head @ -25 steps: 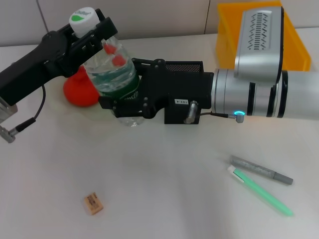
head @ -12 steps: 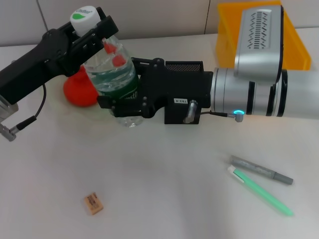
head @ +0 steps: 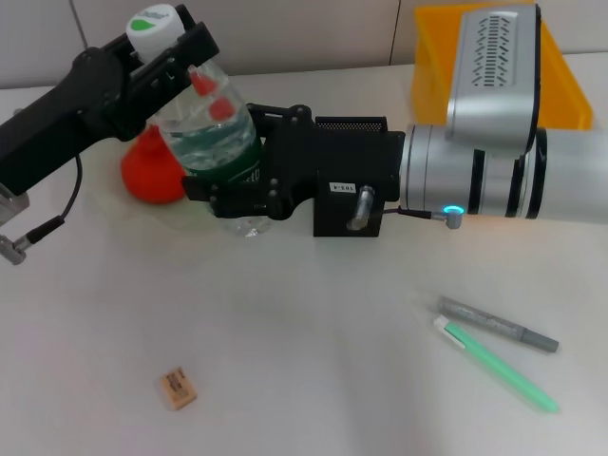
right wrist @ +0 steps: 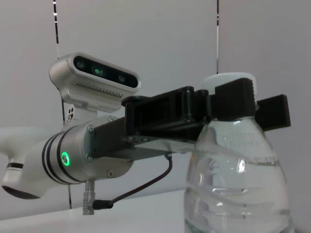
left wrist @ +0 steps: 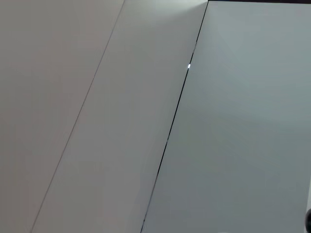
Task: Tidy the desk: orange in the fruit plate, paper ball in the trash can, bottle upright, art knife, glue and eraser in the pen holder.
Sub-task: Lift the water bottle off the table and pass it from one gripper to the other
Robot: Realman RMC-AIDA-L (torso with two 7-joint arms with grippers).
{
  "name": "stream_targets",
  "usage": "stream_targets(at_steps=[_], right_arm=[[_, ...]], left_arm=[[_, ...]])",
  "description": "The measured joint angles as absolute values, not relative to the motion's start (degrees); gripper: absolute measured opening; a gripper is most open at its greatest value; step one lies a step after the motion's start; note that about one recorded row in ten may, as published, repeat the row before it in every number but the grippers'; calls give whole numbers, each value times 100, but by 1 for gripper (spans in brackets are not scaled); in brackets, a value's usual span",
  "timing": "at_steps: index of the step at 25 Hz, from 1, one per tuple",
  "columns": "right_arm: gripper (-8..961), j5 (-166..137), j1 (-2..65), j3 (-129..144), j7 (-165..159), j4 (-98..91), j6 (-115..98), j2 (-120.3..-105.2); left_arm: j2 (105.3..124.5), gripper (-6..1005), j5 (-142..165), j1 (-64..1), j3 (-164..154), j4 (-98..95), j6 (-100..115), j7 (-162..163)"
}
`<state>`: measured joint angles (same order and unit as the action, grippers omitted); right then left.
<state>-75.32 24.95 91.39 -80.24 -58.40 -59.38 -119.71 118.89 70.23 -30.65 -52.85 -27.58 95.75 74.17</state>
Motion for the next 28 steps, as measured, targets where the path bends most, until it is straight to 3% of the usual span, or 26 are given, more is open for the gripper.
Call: stream_targets(at_steps=[28], right_arm=[[774,-7563,2885,9266,-8105,-5403,-5941,-11952]], left_arm=[[11877,443,6948,-3066,-5289,-2762,9559,7418]])
